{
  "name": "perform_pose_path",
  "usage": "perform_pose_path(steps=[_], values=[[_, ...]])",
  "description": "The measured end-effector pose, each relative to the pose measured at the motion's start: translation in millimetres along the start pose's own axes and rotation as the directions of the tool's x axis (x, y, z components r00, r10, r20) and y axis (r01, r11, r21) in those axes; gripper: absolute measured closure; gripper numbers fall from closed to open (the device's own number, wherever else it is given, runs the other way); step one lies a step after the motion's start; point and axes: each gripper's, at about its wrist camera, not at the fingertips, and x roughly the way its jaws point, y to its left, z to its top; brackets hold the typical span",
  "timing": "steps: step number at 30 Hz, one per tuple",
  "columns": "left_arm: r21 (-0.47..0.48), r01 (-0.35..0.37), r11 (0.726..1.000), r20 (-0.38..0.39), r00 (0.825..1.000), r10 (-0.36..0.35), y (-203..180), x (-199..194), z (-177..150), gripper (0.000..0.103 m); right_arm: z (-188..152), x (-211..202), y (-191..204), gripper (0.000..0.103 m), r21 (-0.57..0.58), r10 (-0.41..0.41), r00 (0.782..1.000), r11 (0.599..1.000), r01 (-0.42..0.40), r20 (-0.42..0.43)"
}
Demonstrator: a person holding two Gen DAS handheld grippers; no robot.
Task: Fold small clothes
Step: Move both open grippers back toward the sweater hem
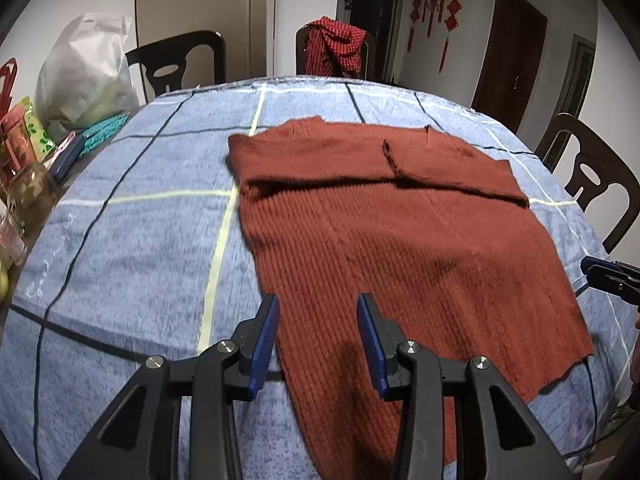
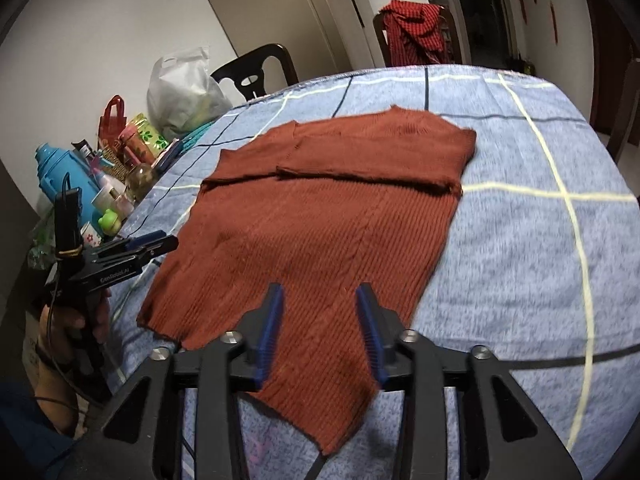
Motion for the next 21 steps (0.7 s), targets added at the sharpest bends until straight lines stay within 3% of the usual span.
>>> perform_pose_path(steps=[5, 13, 17, 21], values=[[-0.027, 0.018, 0.999, -0.016, 1.000, -0.018, 10, -1, -14, 0.056, -10, 4, -10, 0.056, 0.044, -0.010, 1.000, 0.999, 0.012, -0.026], [-0.099, 0.100, 0.990, -0.021, 0.994, -0.103, 24, -11, -34, 0.055, -27, 9, -26, 0.056, 0.122, -0.006, 0.997, 0.992, 0.015, -0.074], [-0.134, 0.156, 0.979, -0.013, 0.987, -0.159, 25, -16, -40, 0.055, -32, 9, -25, 0.056, 0.140, 0.017, 0.998, 0.990, -0.007, -0.067], [-0.180, 0.242, 0.953, -0.018, 0.968, -0.249, 23, -17, -44, 0.054, -33, 9, -23, 0.056, 0.152, 0.040, 0.997, 0.988, -0.030, -0.068]])
